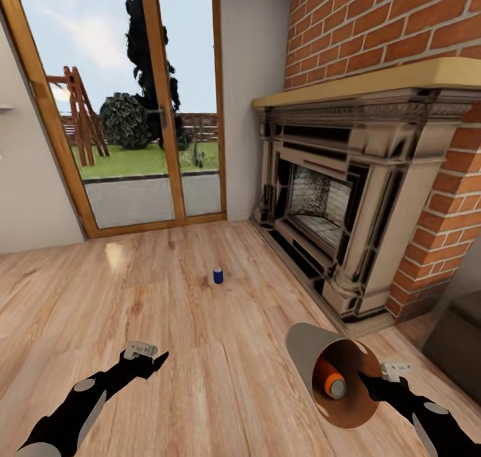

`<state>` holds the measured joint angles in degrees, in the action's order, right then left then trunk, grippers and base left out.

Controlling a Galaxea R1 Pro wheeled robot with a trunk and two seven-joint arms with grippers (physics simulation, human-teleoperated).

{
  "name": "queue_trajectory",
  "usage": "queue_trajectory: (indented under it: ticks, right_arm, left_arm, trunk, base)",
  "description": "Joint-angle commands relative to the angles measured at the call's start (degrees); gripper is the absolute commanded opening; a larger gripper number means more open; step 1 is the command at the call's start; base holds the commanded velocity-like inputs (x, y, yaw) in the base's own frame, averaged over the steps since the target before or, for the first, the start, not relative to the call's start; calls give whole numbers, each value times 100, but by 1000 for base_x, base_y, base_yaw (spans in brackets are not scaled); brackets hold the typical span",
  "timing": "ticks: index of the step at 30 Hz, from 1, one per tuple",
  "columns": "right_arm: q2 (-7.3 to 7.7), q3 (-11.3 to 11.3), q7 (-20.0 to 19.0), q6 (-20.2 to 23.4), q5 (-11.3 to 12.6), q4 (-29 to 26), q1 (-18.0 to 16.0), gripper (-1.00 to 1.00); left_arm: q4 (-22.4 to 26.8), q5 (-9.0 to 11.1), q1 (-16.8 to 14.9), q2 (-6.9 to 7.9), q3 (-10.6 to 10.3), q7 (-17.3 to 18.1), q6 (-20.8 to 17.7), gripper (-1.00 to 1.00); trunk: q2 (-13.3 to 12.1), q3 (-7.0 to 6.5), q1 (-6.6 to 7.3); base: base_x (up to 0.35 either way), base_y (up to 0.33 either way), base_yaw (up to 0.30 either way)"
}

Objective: Put the three can of soda from the living room inside the tash can in the kitchen.

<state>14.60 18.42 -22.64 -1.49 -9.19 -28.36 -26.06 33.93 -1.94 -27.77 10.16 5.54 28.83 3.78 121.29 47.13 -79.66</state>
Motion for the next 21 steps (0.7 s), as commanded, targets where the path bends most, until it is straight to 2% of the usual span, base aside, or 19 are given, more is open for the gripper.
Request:
queue_trajectory:
  ticks: [1, 12, 21]
  right_arm:
    - [-1, 20, -25, 1, 57, -11, -5, -100]
    - [-1, 45, -33, -83, 58, -12, -5, -100]
    - [-1, 47, -53, -182, 58, -11, -5, -100]
  left_arm:
    - [-1, 0, 0, -1, 0, 0, 0, 100]
    - [-1, 0, 0, -5, -1, 0, 9, 100]
    - [-244, 25, 0, -5, -33, 0, 70, 100]
  trunk:
    - [1, 8, 1]
    - [1, 108, 1]
    - [1, 190, 1]
  base:
    - [297, 160, 0]
    - [309, 134, 0]
    - [312, 127, 0]
